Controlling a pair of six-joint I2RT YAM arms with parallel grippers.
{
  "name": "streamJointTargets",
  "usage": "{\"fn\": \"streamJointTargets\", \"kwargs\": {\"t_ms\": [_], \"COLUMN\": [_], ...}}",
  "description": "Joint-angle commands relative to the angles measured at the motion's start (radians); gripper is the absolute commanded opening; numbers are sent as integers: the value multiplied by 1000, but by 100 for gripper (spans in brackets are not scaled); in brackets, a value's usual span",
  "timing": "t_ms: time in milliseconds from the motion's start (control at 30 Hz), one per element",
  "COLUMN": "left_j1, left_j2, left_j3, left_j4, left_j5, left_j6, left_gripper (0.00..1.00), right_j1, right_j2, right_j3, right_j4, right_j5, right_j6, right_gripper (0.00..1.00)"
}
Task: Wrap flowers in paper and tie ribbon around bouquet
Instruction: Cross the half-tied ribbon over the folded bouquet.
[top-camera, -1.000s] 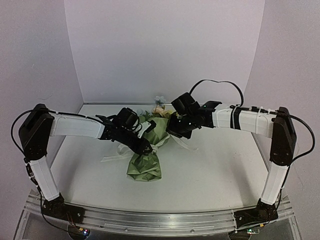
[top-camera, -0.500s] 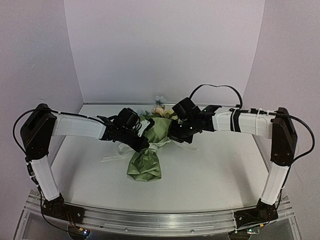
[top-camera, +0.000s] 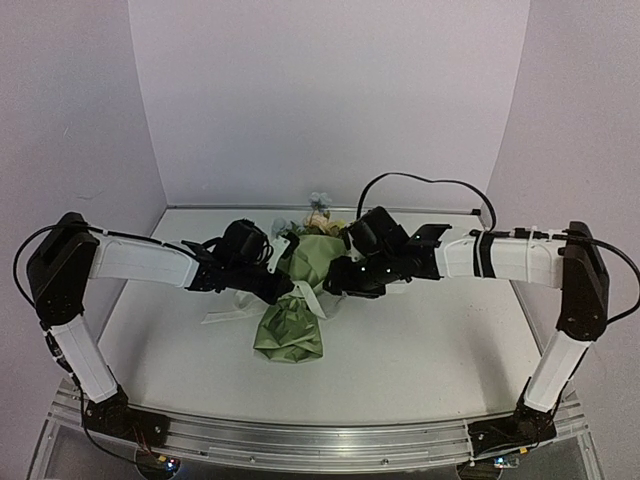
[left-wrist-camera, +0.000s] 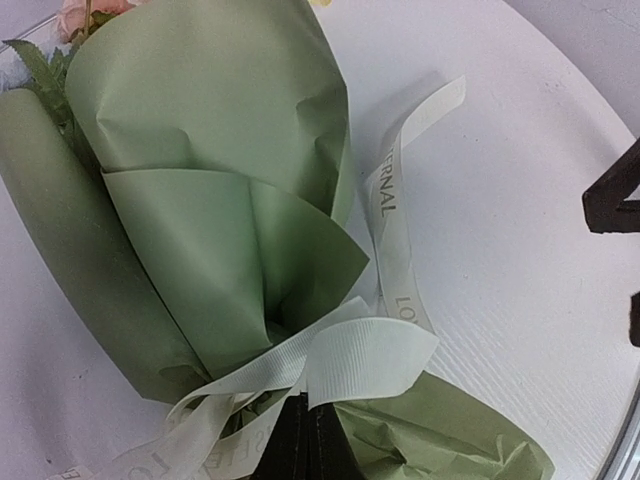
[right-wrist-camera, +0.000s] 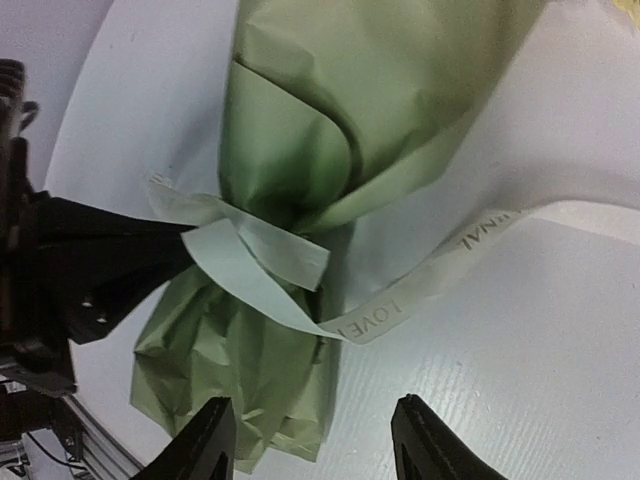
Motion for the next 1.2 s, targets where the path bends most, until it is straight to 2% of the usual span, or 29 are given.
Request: {"fn": "streamJointTargets", "kwargs": {"t_ms": [0, 233, 433, 833, 1033, 1167], "left_j1": [4, 21, 49, 57, 60, 64], "left_j2": [-61, -102, -131, -122, -114, -119], "left_j3": [-17, -71, -116, -114, -105, -109], "left_j4": [88, 132, 162, 176, 168, 172], "left_j5": [44, 66, 97, 138, 150, 159], "left_j6": [-14, -46, -79, -95, -96, -99], "left_gripper": [0, 0, 0, 0, 0, 0], "right_j1": [2, 1, 0, 1, 0, 1], "right_j2": [54, 161, 201, 228, 229, 220], "right_j3": [88, 137, 104, 70, 73, 57], "right_j4": [115, 179, 272, 381, 384, 384], "right_j5": [-95, -158, -223, -235, -225, -206], "right_j6": [-176, -215, -153, -63, -52, -42], "right_gripper": [58, 56, 52, 43, 29, 27]}}
